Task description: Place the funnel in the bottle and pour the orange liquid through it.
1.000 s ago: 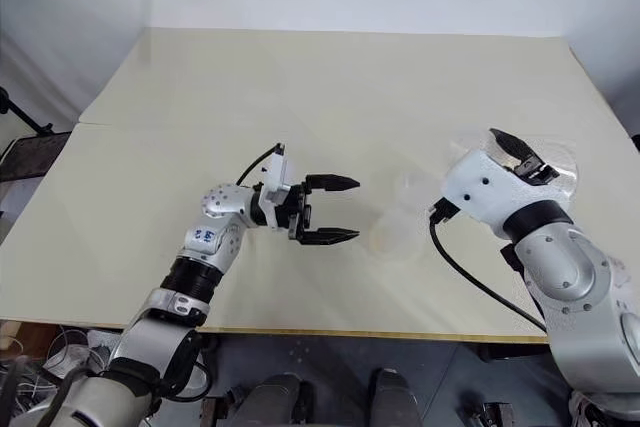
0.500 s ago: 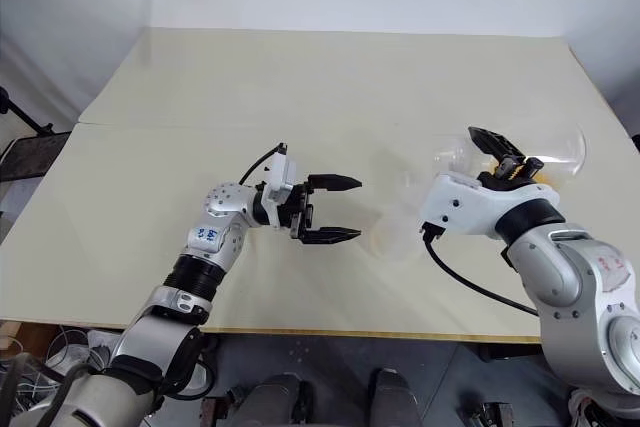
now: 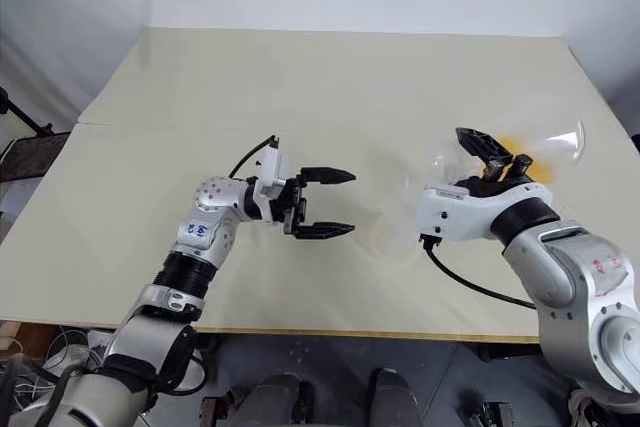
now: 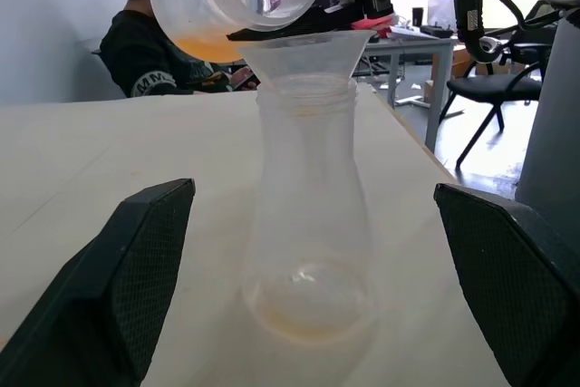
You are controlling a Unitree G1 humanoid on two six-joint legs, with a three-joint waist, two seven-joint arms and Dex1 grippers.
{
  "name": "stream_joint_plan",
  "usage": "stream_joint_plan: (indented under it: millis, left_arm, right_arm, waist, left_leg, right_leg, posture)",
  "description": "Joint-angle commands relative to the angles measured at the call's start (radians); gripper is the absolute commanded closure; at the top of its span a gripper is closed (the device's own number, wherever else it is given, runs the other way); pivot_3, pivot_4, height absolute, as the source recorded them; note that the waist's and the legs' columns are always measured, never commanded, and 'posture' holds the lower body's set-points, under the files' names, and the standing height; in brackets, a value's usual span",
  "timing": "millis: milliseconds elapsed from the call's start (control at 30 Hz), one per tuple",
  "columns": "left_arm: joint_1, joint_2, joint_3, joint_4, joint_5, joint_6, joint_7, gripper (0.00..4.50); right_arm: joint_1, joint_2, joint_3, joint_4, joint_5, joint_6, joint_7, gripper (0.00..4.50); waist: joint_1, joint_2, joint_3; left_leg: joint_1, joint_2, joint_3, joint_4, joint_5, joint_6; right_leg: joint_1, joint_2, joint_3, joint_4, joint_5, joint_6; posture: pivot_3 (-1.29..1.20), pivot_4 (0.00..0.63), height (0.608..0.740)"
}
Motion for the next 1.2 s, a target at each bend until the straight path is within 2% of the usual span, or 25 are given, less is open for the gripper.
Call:
stream_joint_plan:
  millis: [33,1200]
  left_arm:
    - [-0.027,0.010,0.015,-0.046,-0.013,0.009,-0.006,0.00]
    - [-0.036,0.031,0.037,-0.091,-0.037,0.058,-0.045,0.00]
  right_arm:
    - [-0.012,0.018,-0.052,-0.008,-0.046,-0.035,0.014,2.02]
    - [0.023,0.081,-0.178,0.070,-0.149,-0.298,0.103,2.02]
  waist:
    - [0.002,0.000,0.000]
    - [0.000,0.000,0.000]
  left_leg:
    - [0.000,0.000,0.000,0.000,0.000,0.000]
    - [0.000,0.000,0.000,0.000,0.000,0.000]
  right_leg:
    - [0.000,0.000,0.000,0.000,0.000,0.000]
    - [0.000,0.000,0.000,0.001,0.000,0.001]
  posture:
    - [0.00,0.150,0.740]
    - [0.00,0.150,0.740]
